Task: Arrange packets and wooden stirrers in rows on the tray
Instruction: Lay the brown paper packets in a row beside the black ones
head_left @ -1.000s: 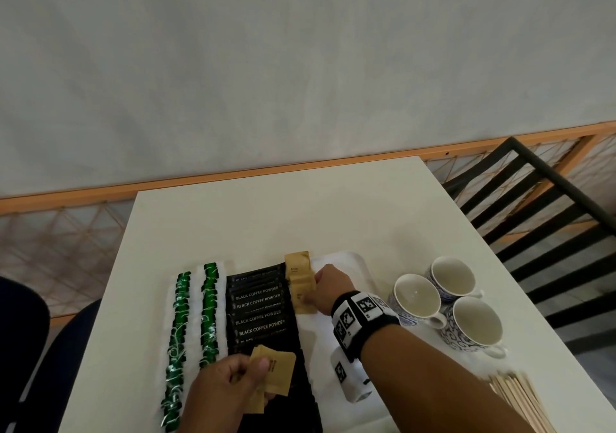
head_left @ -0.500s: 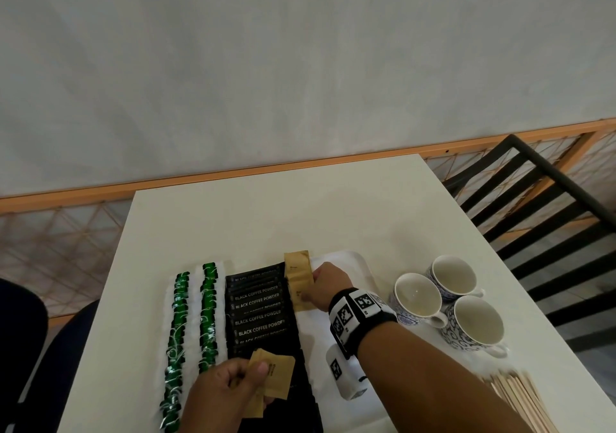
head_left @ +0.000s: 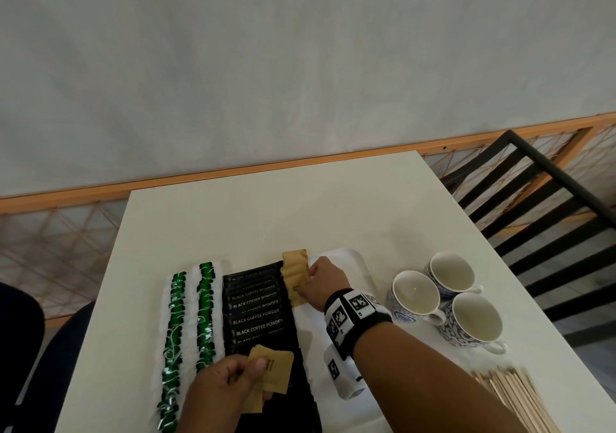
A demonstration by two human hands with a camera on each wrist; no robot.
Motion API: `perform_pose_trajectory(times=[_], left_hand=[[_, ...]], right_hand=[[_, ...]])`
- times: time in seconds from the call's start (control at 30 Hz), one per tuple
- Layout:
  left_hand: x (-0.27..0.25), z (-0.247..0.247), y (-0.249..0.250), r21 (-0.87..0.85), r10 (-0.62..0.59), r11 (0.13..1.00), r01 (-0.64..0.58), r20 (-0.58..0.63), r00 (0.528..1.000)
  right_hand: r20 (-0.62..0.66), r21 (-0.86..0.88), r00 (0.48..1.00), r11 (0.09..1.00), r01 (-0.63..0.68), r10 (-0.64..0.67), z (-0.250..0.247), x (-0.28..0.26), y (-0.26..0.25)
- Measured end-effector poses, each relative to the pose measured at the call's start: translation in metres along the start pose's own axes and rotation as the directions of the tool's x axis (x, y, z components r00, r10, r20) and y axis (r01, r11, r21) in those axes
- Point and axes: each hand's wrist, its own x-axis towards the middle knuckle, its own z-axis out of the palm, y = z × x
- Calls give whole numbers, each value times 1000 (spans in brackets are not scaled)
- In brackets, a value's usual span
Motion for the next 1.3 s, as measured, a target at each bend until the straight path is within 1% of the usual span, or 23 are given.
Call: perform_pose_trajectory(times=[0.13, 0.33, 0.43, 0.47, 0.5, 0.57, 0.6, 0.63, 0.7, 0.77, 0.8, 0.87, 0.93, 1.0, 1.03, 1.07, 1.1, 1.13, 1.17, 1.2, 1.23, 1.27, 1.3], left_hand=[[7, 2, 2, -38, 24, 999, -25, -35, 999], [22, 8, 18, -155, 52, 986, -66, -89, 995], [27, 12, 25, -202, 50, 977, -72, -110, 993], [29, 14, 26, -208, 48, 975, -71, -115, 992], [30, 15, 28, -206, 48, 976, -71, -117, 992], [31, 19, 29, -153, 68, 984, -86, -116, 991], [32, 21, 29, -96, 94, 990, -106, -116, 989], [33, 23, 29, -29, 129, 991, -133, -113, 985], [32, 27, 31, 106, 207, 975, -196, -103, 973], [31, 29, 34, 228, 278, 942, -246, -122, 953], [31, 29, 34, 248, 295, 934, -256, -137, 946], [32, 29, 34, 210, 279, 946, -246, -149, 949], [31, 30, 32, 182, 248, 958, -220, -147, 958], [29, 30, 29, 195, 231, 959, -207, -109, 967], [28, 31, 28, 207, 222, 957, -202, -80, 972], [27, 31, 26, 212, 212, 958, -195, -59, 976], [26, 32, 24, 213, 203, 959, -188, -49, 978], [26, 31, 21, 218, 197, 959, -182, -50, 979], [27, 30, 19, 225, 197, 958, -178, -61, 979], [28, 28, 16, 229, 197, 957, -176, -76, 977], [30, 26, 15, 224, 190, 960, -167, -88, 978], [31, 25, 14, 206, 180, 966, -158, -97, 979], [30, 23, 14, 195, 167, 970, -146, -95, 981]], right_hand=[[-13, 11, 1000, 1000, 8, -8, 3, -2, 2], [-28, 119, 998, 991, 61, -58, -2, -10, 13], [-64, 101, 985, 981, 165, -159, -7, -20, 15], [-37, 146, 979, 968, 204, -201, -9, -26, 16], [23, 240, 973, 946, 216, -228, -11, -32, 16], [166, 389, 947, 901, 194, -275, -12, -47, 14], [191, 399, 929, 890, 221, -317, -11, -51, 15], [194, 371, 916, 891, 263, -351, -10, -54, 17], [203, 251, 885, 896, 366, -418, -10, -54, 20], [237, 159, 868, 899, 409, -437, -12, -53, 20], [256, 144, 867, 904, 403, -428, -13, -53, 20], [278, 160, 881, 923, 349, -382, -15, -52, 21], [295, 317, 894, 917, 242, -338, -16, -54, 23], [295, 544, 905, 833, 106, -308, -16, -55, 24], [283, 625, 914, 779, 53, -290, -17, -56, 24], [262, 659, 928, 751, 29, -266, -17, -54, 24], [227, 636, 943, 770, 45, -242, -18, -52, 24], [174, 534, 959, 840, 99, -224, -19, -49, 24], [126, 362, 968, 918, 161, -219, -21, -45, 25], [104, 161, 966, 962, 220, -238, -22, -42, 25], [115, -26, 957, 962, 270, -265, -23, -39, 26], [148, -158, 947, 939, 306, -284, -23, -37, 26], [173, -226, 940, 917, 328, -294, -23, -34, 26]])
